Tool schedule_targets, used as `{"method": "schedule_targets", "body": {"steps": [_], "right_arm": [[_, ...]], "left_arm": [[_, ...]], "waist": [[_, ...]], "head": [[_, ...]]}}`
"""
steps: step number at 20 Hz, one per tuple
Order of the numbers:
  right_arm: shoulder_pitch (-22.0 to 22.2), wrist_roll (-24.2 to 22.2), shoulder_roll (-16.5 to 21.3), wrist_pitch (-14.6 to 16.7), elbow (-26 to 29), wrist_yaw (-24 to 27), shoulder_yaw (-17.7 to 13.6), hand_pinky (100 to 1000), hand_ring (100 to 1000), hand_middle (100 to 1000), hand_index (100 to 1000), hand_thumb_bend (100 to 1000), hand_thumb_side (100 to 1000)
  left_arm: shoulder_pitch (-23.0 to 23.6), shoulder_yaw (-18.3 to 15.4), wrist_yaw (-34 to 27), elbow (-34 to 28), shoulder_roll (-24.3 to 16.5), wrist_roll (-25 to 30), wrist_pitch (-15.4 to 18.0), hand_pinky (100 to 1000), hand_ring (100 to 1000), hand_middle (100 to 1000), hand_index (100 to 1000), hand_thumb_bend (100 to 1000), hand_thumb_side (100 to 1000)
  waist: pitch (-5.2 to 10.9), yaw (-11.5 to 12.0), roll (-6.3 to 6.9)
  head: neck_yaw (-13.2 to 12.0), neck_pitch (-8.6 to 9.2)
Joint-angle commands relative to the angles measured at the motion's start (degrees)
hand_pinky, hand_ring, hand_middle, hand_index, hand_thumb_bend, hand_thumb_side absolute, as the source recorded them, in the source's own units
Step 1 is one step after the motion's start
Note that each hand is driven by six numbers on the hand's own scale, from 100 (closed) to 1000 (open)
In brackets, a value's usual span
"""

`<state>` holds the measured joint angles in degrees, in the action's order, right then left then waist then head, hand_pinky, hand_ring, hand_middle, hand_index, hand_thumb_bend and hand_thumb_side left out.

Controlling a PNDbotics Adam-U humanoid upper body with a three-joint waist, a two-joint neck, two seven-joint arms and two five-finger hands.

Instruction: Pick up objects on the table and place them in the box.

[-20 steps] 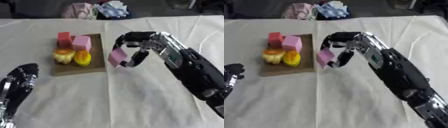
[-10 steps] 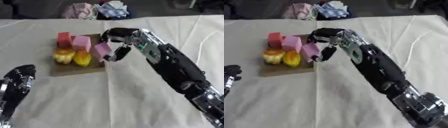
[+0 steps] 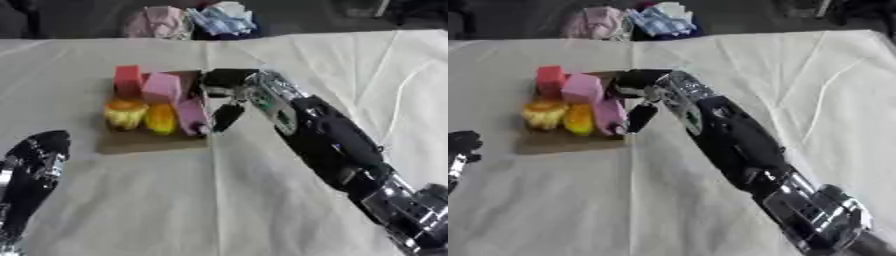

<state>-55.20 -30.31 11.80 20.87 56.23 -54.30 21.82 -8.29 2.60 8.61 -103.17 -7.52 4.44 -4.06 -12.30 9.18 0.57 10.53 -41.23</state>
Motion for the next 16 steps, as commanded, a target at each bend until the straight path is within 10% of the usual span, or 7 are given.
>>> {"method": "schedule_targets", "body": {"steps": [1, 9, 16], "right_arm": [[-1.21, -2.22, 0.87, 0.79, 1.69, 0.43, -0.35, 902, 836, 776, 909, 437, 568], [-1.56, -5.29, 4.63, -1.68, 8.95, 3.09, -2.08, 917, 853, 808, 957, 422, 536], [6.25, 3.77, 10.69, -8.12, 19.86, 16.74, -8.41, 844, 799, 737, 914, 239, 504]], "left_arm": [[-0.51, -0.09, -0.10, -1.15, -0.40, -0.04, 0.00, 758, 782, 715, 746, 204, 568], [-0.47, -0.30, -0.77, -1.36, -0.59, -0.55, 0.25, 754, 781, 713, 746, 203, 564], [-0.09, -0.87, -0.19, -1.22, -0.82, -1.03, -0.04, 754, 783, 714, 745, 206, 565]], "waist": [[1.28, -0.14, 0.53], [1.64, -0.71, 0.44], [1.83, -1.81, 0.32]], "head": [[-0.11, 0.60], [-0.64, 0.43], [-2.36, 0.19]]}}
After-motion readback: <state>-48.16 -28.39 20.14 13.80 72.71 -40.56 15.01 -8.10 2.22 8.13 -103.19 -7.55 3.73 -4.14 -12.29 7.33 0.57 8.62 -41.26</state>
